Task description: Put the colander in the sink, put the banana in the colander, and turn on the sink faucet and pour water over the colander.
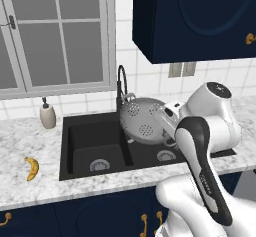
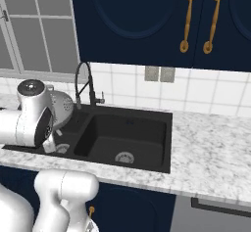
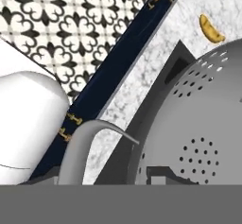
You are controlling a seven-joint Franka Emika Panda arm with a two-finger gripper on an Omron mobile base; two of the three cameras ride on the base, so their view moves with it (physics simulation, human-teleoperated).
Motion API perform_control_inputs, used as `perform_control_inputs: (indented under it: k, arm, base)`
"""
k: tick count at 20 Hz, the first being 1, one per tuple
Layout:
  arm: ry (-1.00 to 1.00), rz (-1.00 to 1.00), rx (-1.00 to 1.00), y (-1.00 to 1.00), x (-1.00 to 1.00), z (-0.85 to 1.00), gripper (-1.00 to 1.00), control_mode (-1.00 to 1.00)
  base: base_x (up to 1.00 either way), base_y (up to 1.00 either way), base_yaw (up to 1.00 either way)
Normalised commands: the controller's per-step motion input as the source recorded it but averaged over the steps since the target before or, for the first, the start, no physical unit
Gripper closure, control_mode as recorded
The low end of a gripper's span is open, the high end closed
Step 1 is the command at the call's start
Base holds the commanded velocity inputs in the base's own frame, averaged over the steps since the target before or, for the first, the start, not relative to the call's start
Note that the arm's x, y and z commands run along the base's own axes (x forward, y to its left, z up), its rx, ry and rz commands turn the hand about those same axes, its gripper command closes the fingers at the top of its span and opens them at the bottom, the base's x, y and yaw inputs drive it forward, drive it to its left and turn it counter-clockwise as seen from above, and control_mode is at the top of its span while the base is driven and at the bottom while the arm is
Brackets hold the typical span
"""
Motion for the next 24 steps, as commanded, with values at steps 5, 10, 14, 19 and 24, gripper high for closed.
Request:
perform_control_inputs:
  k: [5,10,14,19,24]
  arm:
    - [0.12,0.01,0.12,0.66,0.67,-0.08,1.0,-1.0]
    - [0.28,-0.01,0.09,0.69,0.95,-0.25,1.0,-1.0]
    - [0.29,-0.02,0.01,0.71,0.89,-0.22,1.0,-1.0]
    - [0.2,-0.23,-0.1,0.66,0.72,-0.2,1.0,-1.0]
    - [0.11,-0.44,-0.27,0.55,0.47,-0.25,1.0,-1.0]
  base:
    - [0.0,0.0,0.0]
    - [0.0,0.0,0.0]
    - [0.0,0.0,0.0]
    - [0.0,0.0,0.0]
    - [0.0,0.0,0.0]
